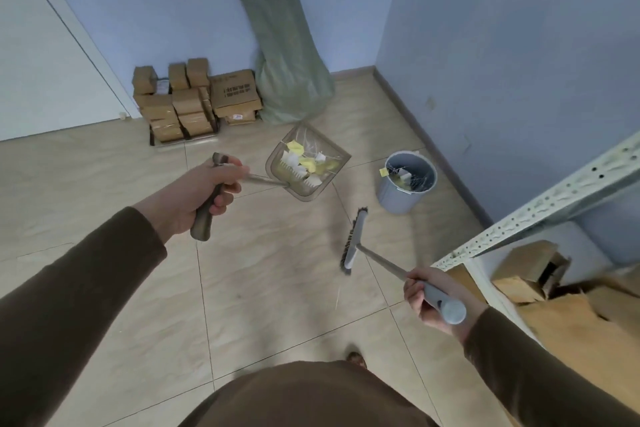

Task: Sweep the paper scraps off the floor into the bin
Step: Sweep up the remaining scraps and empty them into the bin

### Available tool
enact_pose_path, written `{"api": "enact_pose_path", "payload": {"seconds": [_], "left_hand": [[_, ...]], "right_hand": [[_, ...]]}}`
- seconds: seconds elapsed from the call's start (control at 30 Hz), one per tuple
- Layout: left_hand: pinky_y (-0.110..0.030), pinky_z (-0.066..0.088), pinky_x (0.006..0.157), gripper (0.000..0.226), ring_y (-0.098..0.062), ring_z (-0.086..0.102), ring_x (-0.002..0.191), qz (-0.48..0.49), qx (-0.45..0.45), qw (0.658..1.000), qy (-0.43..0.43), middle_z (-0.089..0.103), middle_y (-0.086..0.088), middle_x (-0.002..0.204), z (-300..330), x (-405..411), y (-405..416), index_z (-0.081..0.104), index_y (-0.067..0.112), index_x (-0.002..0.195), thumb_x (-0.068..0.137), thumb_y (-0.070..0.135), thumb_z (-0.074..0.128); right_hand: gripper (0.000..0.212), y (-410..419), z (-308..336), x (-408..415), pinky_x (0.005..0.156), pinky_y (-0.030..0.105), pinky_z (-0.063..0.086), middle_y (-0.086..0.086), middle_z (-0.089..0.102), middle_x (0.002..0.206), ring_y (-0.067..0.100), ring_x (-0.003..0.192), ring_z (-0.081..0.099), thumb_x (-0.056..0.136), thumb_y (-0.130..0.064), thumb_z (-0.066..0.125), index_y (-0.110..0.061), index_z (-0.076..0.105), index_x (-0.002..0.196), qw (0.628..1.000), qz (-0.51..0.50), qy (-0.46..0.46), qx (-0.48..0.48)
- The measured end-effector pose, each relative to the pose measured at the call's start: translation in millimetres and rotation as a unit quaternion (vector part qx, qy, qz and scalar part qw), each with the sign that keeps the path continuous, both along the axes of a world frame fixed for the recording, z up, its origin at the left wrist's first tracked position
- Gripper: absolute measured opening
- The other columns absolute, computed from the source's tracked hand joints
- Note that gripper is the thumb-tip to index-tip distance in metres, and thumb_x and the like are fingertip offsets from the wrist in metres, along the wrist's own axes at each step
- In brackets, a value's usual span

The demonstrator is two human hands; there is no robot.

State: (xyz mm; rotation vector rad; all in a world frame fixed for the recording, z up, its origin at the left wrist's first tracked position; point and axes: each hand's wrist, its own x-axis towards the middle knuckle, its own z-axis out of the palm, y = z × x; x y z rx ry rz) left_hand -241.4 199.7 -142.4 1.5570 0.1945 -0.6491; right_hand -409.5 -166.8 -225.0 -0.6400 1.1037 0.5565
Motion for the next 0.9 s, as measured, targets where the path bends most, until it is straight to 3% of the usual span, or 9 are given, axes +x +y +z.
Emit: {"api": "enact_pose_path", "payload": {"seconds": [0.1, 0.27, 0.4, 0.53, 0.6, 0.77, 0.9], "left_hand": [[-0.017, 0.034, 0.037, 0.024, -0.006, 0.037, 0.045, -0.037, 0.028, 0.999, -0.025, 0.052, -0.006, 0.084, 9, 4, -51, 0.052, 0.019, 0.100, 0.090, 0.033, 0.069], [-0.021, 0.030, 0.040, 0.012, -0.011, 0.038, 0.044, -0.120, 0.098, 0.984, -0.092, 0.051, -0.010, 0.080, 13, 9, -129, 0.056, 0.014, 0.099, 0.089, 0.010, 0.062], [-0.024, 0.034, 0.041, 0.022, -0.015, 0.040, 0.045, -0.190, 0.199, 0.947, -0.165, 0.052, -0.006, 0.072, 3, 7, -186, 0.057, 0.015, 0.109, 0.088, 0.007, 0.059], [-0.026, 0.041, 0.054, 0.027, -0.015, 0.052, 0.062, -0.293, 0.338, 0.846, -0.291, 0.060, -0.001, 0.090, -14, 4, -227, 0.054, 0.023, 0.112, 0.087, 0.013, 0.056], [-0.030, 0.043, 0.063, 0.027, -0.019, 0.058, 0.073, -0.331, 0.389, 0.794, -0.329, 0.061, 0.001, 0.089, -24, 4, -242, 0.052, 0.024, 0.111, 0.086, 0.013, 0.053], [-0.033, 0.041, 0.065, 0.020, -0.019, 0.052, 0.072, -0.399, 0.493, 0.667, -0.391, 0.052, 0.003, 0.088, -59, 2, -266, 0.048, 0.026, 0.109, 0.092, 0.016, 0.046], [-0.039, 0.049, 0.062, 0.034, -0.023, 0.057, 0.074, -0.431, 0.542, 0.609, -0.387, 0.053, -0.002, 0.099, -84, -3, -280, 0.047, 0.027, 0.115, 0.088, 0.007, 0.050]], "right_hand": [[0.021, -27, -1, -5, 0.031, 0.017, 0.045, 0.001, 0.045, 0.052, 0.009, 0.031, 0.047, 0.093, -0.007, 0.048, -0.011, 0.047, 0.073, 0.999, -0.047, -0.011, -0.002], [0.013, -64, -7, -17, 0.029, 0.020, 0.046, 0.003, 0.046, 0.054, 0.010, 0.033, 0.049, 0.092, -0.006, 0.048, -0.010, 0.047, 0.080, 0.996, -0.083, -0.015, -0.023], [0.014, -87, -7, -30, 0.028, 0.020, 0.044, 0.004, 0.047, 0.053, 0.011, 0.032, 0.049, 0.092, -0.006, 0.049, -0.011, 0.046, 0.079, 0.992, -0.123, -0.021, -0.008], [0.007, -103, -11, -41, 0.028, 0.020, 0.044, 0.005, 0.048, 0.057, 0.012, 0.033, 0.050, 0.092, -0.006, 0.051, -0.009, 0.048, 0.086, 0.991, -0.131, -0.016, -0.011], [0.003, -108, -17, -44, 0.028, 0.021, 0.045, 0.006, 0.048, 0.060, 0.012, 0.033, 0.050, 0.093, -0.006, 0.052, -0.007, 0.050, 0.092, 0.992, -0.123, -0.010, -0.017], [0.012, -113, -21, -48, 0.026, 0.021, 0.043, 0.006, 0.046, 0.057, 0.014, 0.030, 0.049, 0.092, -0.005, 0.051, -0.008, 0.048, 0.080, 0.992, -0.121, -0.003, 0.023], [0.013, -113, -17, -50, 0.027, 0.021, 0.043, 0.006, 0.048, 0.059, 0.015, 0.031, 0.048, 0.092, -0.004, 0.053, -0.006, 0.051, 0.079, 0.994, -0.107, 0.005, 0.028]]}}
